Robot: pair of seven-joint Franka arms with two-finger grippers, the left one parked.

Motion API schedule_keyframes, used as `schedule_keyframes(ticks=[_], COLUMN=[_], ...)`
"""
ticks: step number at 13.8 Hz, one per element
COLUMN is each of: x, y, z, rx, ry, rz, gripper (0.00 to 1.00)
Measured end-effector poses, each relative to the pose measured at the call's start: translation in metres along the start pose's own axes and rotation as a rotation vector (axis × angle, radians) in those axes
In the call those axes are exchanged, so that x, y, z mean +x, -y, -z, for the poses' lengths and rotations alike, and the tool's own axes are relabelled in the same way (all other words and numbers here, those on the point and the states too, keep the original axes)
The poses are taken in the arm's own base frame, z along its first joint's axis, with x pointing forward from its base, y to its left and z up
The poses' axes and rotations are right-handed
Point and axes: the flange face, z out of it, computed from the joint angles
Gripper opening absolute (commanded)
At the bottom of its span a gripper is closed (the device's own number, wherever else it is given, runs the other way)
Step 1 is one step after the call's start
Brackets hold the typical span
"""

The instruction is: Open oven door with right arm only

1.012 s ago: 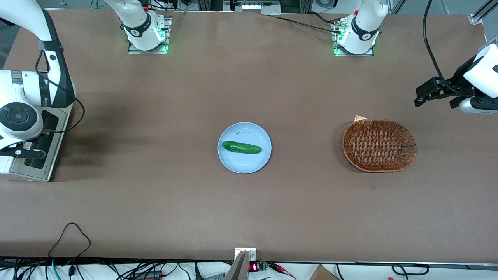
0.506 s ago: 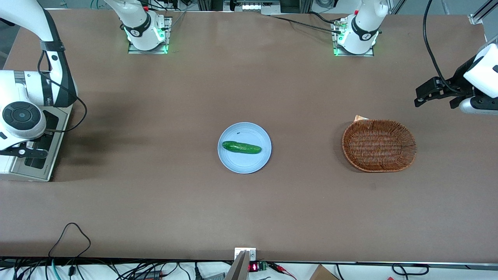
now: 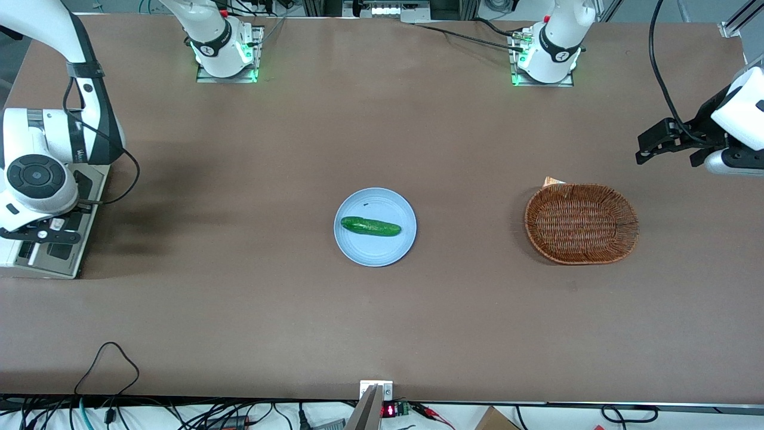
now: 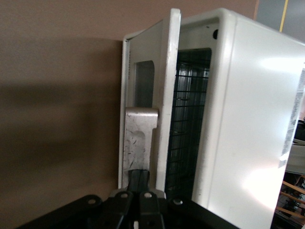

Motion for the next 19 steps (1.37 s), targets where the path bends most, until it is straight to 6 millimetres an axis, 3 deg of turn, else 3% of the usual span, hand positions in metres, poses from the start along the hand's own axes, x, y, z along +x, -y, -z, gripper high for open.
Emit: schedule_keyframes(ticks=[9, 19], x=[0.001, 0.005], y=[0.056, 0.087], z=[-0.004, -0.021], rx=[0.127, 0.161], ry=[-0.032, -0.032], rz=[0.013, 0.037], gripper=[0.00, 0.00])
